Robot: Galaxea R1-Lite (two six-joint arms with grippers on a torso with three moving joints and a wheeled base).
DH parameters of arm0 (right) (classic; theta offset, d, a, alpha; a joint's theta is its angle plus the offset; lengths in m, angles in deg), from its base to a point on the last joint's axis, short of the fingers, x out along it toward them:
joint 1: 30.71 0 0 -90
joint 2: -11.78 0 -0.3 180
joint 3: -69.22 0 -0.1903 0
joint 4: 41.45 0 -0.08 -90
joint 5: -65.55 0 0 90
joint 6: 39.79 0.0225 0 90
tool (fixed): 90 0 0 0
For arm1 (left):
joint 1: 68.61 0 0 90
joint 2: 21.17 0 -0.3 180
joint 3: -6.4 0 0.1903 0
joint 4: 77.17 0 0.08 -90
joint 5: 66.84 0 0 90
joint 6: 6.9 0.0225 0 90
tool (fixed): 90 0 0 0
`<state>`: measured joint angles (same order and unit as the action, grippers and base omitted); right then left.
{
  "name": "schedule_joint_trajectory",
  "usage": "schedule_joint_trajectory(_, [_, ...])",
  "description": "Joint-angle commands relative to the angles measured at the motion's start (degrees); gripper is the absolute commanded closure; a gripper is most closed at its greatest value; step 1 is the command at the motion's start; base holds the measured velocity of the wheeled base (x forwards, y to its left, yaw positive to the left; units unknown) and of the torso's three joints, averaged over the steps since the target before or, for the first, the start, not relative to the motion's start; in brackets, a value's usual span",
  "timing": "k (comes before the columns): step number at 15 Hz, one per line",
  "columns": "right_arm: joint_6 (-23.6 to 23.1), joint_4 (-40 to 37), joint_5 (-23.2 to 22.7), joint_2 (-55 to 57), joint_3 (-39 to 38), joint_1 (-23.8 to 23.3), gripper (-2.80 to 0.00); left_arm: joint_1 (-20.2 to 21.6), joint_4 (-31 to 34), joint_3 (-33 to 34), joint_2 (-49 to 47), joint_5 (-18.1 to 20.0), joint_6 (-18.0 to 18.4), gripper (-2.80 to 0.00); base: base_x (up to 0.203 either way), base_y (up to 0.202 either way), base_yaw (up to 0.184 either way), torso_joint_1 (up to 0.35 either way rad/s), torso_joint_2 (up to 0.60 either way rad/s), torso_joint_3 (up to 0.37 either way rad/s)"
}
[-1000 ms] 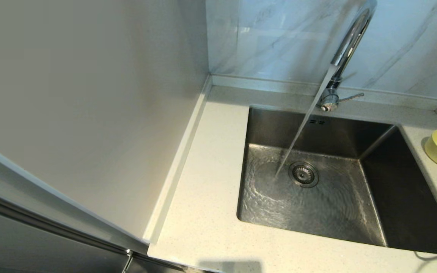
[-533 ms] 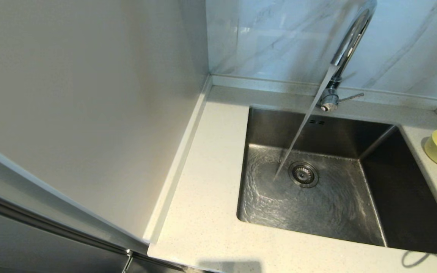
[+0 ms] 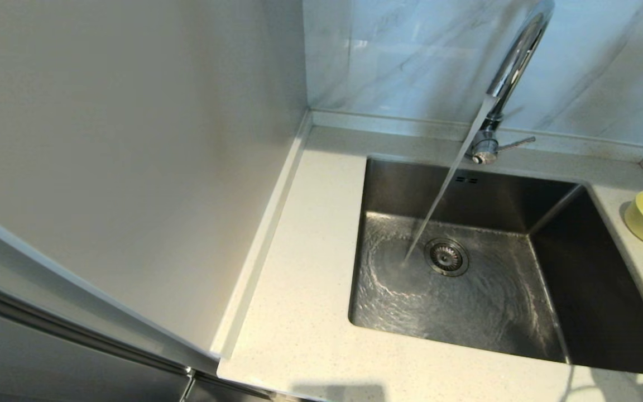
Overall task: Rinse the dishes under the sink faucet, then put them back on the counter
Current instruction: Pick up the chopsticks, then rinse the chopsticks
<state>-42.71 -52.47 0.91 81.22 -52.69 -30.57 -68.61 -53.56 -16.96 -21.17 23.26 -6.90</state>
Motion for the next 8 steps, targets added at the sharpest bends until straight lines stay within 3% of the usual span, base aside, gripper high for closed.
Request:
schedule_joint_trajectory(1, [-0.82, 0.29, 0.22, 1.34, 2.24, 5.07, 0.00, 0.00, 0.02, 0.00, 0.00, -0.01, 0.00, 0.00, 0.000, 0.000, 0.000, 0.000, 0.00, 0.000])
schedule_joint_trajectory(5, [-1.31, 2.05, 0.28, 9.93, 7.63, 12.06, 0.00, 0.00, 0.02, 0.00, 0.00, -0.01, 0.00, 0.00, 0.000, 0.000, 0.000, 0.000, 0.00, 0.000])
schedule_joint_trajectory(8, [-1.38, 11.44, 0.38, 15.94, 7.47, 15.64, 0.00, 0.00, 0.02, 0.00, 0.00, -0.01, 0.00, 0.00, 0.000, 0.000, 0.000, 0.000, 0.00, 0.000])
